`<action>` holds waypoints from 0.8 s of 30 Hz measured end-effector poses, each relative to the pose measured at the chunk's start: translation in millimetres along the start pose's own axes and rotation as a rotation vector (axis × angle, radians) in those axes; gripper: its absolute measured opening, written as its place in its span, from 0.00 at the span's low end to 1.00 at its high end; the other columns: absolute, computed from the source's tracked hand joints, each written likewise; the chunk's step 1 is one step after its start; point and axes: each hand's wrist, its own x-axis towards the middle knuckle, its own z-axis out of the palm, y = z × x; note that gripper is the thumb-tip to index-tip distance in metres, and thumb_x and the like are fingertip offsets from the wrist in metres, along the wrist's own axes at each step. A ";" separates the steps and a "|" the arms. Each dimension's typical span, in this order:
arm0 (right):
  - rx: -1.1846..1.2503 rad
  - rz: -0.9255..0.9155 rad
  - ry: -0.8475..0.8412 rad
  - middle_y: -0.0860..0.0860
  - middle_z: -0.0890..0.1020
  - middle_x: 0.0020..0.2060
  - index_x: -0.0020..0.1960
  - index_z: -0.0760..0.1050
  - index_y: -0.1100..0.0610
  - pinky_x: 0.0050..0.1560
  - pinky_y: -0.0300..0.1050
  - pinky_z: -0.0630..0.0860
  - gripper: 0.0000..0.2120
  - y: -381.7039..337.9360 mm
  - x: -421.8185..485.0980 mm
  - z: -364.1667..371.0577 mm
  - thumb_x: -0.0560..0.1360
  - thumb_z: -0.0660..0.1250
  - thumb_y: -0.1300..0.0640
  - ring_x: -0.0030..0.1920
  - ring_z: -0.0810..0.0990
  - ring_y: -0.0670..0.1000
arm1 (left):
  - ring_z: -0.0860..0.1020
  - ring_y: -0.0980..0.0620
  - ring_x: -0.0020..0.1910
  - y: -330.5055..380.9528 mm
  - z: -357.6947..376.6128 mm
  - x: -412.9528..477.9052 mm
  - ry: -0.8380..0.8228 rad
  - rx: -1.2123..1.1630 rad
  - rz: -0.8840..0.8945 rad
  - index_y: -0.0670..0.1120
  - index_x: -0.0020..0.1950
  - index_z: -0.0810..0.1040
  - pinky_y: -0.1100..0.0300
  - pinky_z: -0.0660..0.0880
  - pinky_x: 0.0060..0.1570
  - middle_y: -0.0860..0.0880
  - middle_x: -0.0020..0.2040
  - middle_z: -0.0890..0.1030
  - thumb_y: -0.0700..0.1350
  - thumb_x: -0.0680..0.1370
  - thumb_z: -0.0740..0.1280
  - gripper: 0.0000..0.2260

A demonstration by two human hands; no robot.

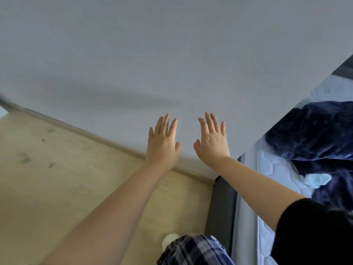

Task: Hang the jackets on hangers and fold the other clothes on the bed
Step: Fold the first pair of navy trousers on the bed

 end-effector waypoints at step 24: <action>0.075 0.217 -0.020 0.55 0.54 0.76 0.76 0.53 0.58 0.74 0.58 0.42 0.31 223.5 -223.7 24.9 0.75 0.59 0.58 0.77 0.48 0.54 | 0.48 0.48 0.77 253.4 146.6 -125.0 -0.078 -0.032 0.076 0.47 0.78 0.48 0.47 0.52 0.74 0.46 0.79 0.48 0.45 0.79 0.58 0.30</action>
